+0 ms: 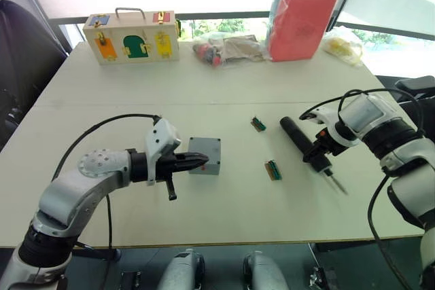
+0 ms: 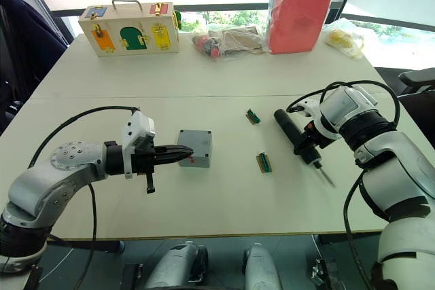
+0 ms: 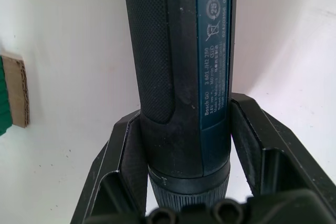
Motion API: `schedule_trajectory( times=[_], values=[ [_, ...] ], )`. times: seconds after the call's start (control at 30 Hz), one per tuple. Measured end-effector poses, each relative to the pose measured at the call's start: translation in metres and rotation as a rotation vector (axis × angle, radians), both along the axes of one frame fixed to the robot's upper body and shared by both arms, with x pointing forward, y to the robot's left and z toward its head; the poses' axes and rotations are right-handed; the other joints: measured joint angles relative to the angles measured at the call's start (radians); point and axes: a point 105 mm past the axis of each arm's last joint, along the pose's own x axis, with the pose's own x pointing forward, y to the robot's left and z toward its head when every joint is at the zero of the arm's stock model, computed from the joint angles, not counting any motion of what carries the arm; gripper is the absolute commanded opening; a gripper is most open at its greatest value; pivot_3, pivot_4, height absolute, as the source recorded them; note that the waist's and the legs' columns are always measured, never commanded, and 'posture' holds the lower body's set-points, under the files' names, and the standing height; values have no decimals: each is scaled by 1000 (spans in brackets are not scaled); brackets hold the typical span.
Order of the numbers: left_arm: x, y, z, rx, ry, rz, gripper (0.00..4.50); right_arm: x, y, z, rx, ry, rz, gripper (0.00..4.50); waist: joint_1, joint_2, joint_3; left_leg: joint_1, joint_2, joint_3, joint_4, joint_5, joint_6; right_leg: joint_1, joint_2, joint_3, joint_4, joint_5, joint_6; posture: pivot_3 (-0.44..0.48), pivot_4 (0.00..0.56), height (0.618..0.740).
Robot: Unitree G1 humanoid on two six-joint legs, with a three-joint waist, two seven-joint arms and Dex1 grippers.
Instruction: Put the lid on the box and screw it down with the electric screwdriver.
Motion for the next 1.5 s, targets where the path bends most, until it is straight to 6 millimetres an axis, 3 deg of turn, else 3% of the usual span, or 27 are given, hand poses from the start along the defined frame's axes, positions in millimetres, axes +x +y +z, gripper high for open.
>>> schedule_trajectory(
  times=[0.27, 0.37, 0.43, 0.53, 0.6, 0.63, 0.77, 0.8, 0.9, 1.07, 1.5],
  values=[
    [4, 6, -5, -9, 22, 37, 0, 9, -20, 2, 44, -79, -135, 1861, 14, 0, 0, 9, -3, 0, 0, -4, 5, 7, -1, 0, -8, 2, -6, 0, 150, 740],
    [11, 15, -8, -27, 48, 65, 0, 23, -37, 23, 39, -232, -245, 1861, 13, 6, 3, -3, -4, 2, 0, 0, 0, -4, -2, 3, -4, 3, -4, 0, 150, 740],
    [19, 19, -8, -51, 62, 75, 0, 35, -40, 49, 75, -383, -279, 1861, 12, 8, 4, -9, -2, 3, -1, 2, -2, -11, -1, 3, -1, 5, -1, 0, 150, 740],
    [28, 24, 0, -83, 61, 69, 0, 54, -22, 106, 222, -721, -265, 1861, 2, 9, 5, -16, 4, 5, -3, 6, -8, -22, 4, 3, 5, 4, 0, 0, 150, 740],
    [33, 27, 2, -96, 66, 67, 0, 60, 6, 144, 384, -965, -214, 1861, -10, 10, 6, -16, 6, 5, -4, 7, -10, -22, 6, 3, 7, 4, 0, 0, 150, 740],
    [37, 29, 3, -103, 66, 64, 0, 57, 27, 167, 520, -1129, -187, 1861, -13, 10, 6, -16, 7, 4, -3, 8, -11, -22, 7, 2, 8, 4, 0, 0, 150, 740],
    [44, 27, 2, -98, 63, 60, 0, 25, 79, 202, 879, -1333, -88, 1861, -8, 10, 6, -15, 6, 3, -2, 8, -9, -20, 7, 2, 9, 4, 0, 0, 150, 740],
    [44, 23, -1, -95, 72, 51, 0, 11, 100, 200, 996, -1321, -22, 1861, -6, 10, 5, -15, 4, 3, -1, 7, -5, -19, 6, 2, 9, 4, 0, 0, 150, 740],
    [43, 16, -7, -69, 79, 33, 0, -3, 125, 186, 1081, -1264, 59, 1861, -4, 9, 5, -15, 2, 3, 0, 6, -2, -17, 4, 2, 9, 4, 0, 0, 150, 740],
    [43, 8, -17, -6, 73, 22, 0, -13, 166, 135, 1120, -1104, 125, 1861, -10, 9, 5, -15, 0, 4, 1, 6, 0, -18, 2, 4, 9, 5, 1, 0, 150, 740],
    [48, 8, -30, 77, 44, 60, 0, -18, 189, 111, 1089, -1149, 167, 1861, -11, 9, 5, -15, 1, 4, 0, 7, -1, -19, 3, 4, 9, 5, 1, 0, 150, 740]
  ],
)
